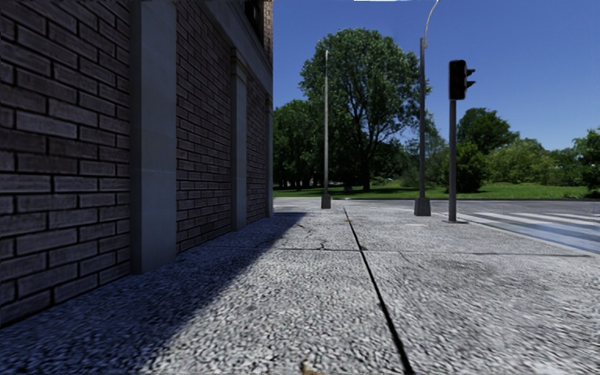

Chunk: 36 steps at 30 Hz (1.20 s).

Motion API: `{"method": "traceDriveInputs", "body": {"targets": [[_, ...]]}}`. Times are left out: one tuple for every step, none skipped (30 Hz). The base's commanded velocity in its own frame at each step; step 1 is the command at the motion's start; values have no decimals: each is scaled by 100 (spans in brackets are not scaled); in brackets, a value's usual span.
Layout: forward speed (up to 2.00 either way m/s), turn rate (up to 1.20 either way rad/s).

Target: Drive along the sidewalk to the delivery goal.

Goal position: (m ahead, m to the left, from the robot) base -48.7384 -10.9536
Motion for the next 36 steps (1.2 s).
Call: {"method": "traceDriveInputs", "body": {"targets": [[0,0],[0,0],[0,0],[0,0],[0,0],[12,0],[70,0],[85,0],[92,0],[92,0],[94,0],[95,0],[95,0],[95,0],[95,0],[95,0],[95,0],[95,0],[95,0],[95,0],[95,0],[96,0],[96,0],[96,0],[96,0],[96,0],[96,0],[96,0],[96,0],[96,0],[96,0],[96,0],[96,0],[96,0],[96,0],[96,0]]}}
